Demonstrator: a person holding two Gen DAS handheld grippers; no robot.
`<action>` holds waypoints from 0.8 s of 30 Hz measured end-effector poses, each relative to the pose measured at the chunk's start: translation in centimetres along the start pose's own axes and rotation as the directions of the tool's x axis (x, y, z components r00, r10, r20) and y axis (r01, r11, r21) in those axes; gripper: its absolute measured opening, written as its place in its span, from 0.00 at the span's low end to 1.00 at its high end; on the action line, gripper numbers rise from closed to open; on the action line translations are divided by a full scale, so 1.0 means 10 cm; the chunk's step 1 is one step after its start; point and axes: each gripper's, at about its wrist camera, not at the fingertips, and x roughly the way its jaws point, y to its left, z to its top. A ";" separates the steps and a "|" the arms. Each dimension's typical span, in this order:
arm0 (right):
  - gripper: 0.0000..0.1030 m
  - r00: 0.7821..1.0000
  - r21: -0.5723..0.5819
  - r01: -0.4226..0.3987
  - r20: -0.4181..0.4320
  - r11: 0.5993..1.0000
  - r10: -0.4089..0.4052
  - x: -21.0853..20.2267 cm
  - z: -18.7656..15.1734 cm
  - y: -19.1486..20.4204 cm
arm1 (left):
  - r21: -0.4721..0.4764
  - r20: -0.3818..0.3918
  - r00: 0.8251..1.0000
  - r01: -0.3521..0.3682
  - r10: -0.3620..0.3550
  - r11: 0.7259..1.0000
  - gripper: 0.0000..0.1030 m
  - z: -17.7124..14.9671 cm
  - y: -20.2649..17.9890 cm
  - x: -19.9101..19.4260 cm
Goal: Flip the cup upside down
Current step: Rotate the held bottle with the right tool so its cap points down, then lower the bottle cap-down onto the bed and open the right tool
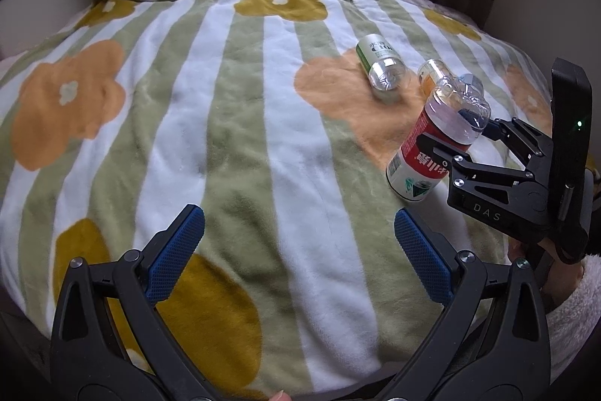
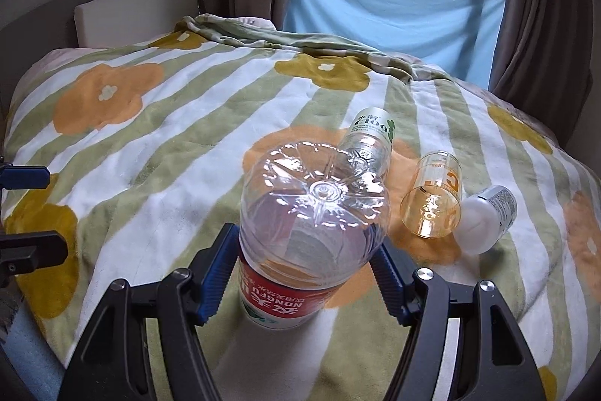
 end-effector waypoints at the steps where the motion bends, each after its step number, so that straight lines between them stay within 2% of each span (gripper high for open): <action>1: 0.62 1.000 0.006 0.002 -0.002 1.000 -0.002 0.01 0.00 0.00 | 0.000 0.001 1.000 -0.002 0.002 1.000 0.98 0.00 0.00 -0.01; 3: 0.65 1.000 0.020 -0.004 -0.006 1.000 0.004 0.03 0.01 -0.01 | -0.001 0.003 1.000 -0.006 0.006 1.000 0.98 -0.01 -0.01 -0.03; 4: 0.77 1.000 0.030 -0.013 -0.008 0.999 0.013 0.04 0.01 -0.02 | -0.002 0.004 1.000 -0.007 0.007 1.000 0.98 -0.01 -0.02 -0.04; 6: 0.93 1.000 0.044 -0.022 -0.020 0.999 0.023 0.06 0.02 -0.03 | -0.002 0.005 1.000 -0.011 0.011 1.000 0.98 -0.02 -0.02 -0.05; 11: 0.99 0.999 0.058 -0.022 -0.038 0.998 0.024 0.11 0.02 -0.02 | -0.001 0.005 1.000 -0.010 0.010 1.000 0.98 -0.02 -0.02 -0.06; 16: 0.99 0.998 0.076 -0.049 -0.036 0.996 0.052 0.10 0.01 -0.02 | -0.001 0.005 1.000 -0.013 0.013 1.000 0.98 -0.02 -0.03 -0.07; 20: 0.99 0.999 0.045 -0.030 -0.015 0.999 0.031 0.05 0.03 0.01 | 0.000 0.011 1.000 -0.015 0.015 1.000 0.98 -0.01 -0.04 -0.11; 24: 0.99 0.999 0.060 -0.042 -0.001 0.997 0.042 -0.05 0.05 -0.03 | 0.010 0.027 0.999 -0.023 0.022 1.000 0.98 -0.01 -0.10 -0.21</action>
